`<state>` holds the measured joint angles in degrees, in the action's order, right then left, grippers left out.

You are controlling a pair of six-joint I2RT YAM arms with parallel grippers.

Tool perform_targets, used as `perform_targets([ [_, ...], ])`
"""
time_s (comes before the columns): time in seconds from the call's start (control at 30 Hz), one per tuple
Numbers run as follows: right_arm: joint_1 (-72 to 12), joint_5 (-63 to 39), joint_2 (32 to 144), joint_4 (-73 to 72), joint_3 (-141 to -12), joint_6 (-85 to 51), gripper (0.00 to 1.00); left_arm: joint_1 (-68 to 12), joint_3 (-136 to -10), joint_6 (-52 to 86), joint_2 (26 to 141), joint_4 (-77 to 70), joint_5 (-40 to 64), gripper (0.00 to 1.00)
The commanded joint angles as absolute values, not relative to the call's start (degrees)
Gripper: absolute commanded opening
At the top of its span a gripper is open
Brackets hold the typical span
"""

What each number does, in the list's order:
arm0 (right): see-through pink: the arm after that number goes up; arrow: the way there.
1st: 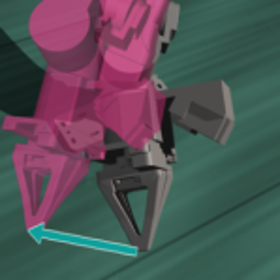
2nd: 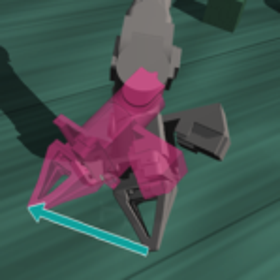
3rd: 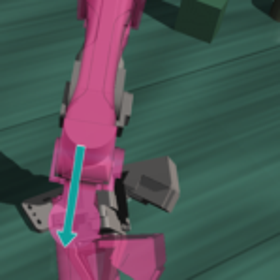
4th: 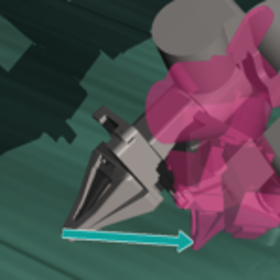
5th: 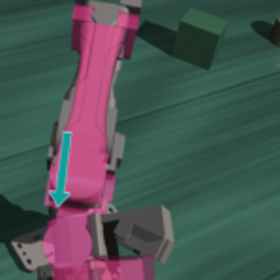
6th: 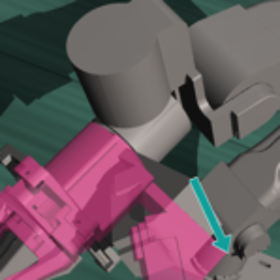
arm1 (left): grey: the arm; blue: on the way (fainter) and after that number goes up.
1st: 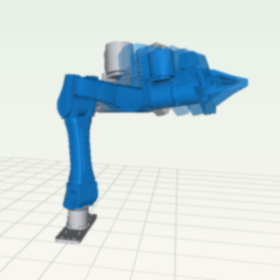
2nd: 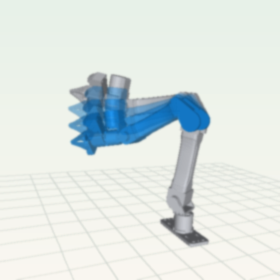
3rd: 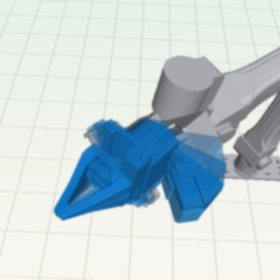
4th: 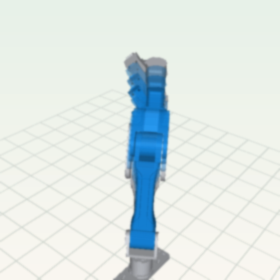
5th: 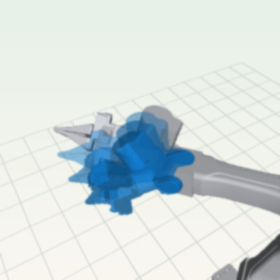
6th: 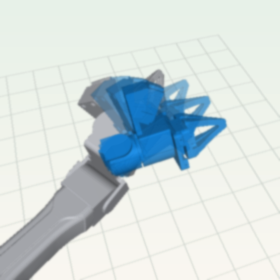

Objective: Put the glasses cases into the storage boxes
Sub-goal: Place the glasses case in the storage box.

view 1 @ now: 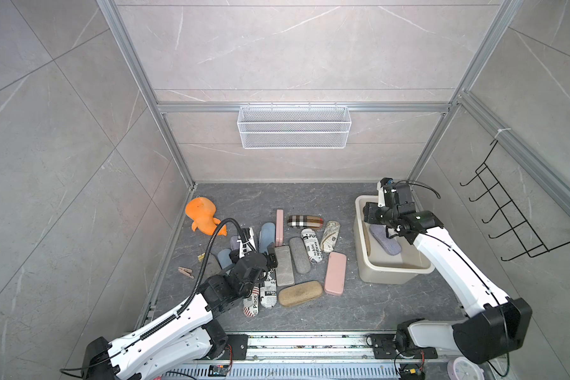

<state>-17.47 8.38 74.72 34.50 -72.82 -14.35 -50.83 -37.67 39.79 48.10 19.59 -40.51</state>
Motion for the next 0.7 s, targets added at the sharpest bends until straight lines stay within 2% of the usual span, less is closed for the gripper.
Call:
perform_targets([
  [0.0, -22.2, 11.1, 73.7, 36.3, -74.1, -13.6, 0.61, -48.4, -39.5, 47.6, 47.9, 30.3, -46.1, 0.98],
  [0.1, -24.8, 13.0, 74.0, 37.3, -75.1, -16.6, 0.6, -41.7, -38.2, 50.0, 47.7, 32.0, -39.9, 0.97],
  [0.27, -26.1, 8.6, 72.6, 34.9, -72.9, -14.6, 0.65, -30.0, -37.3, 46.4, 49.5, 30.1, -24.5, 0.95],
  [0.37, -26.6, 7.2, 71.9, 34.3, -72.2, -13.6, 0.69, -28.3, -38.2, 41.7, 51.8, 27.1, -19.6, 0.95],
  [0.5, -26.8, 6.9, 71.6, 33.8, -71.4, -13.3, 0.72, -27.9, -43.9, 36.9, 61.2, 25.1, -11.0, 0.93],
  [0.67, -27.0, 7.6, 70.8, 33.4, -70.0, -13.6, 0.74, -28.0, -51.3, 32.7, 74.3, 25.3, -8.5, 0.91],
])
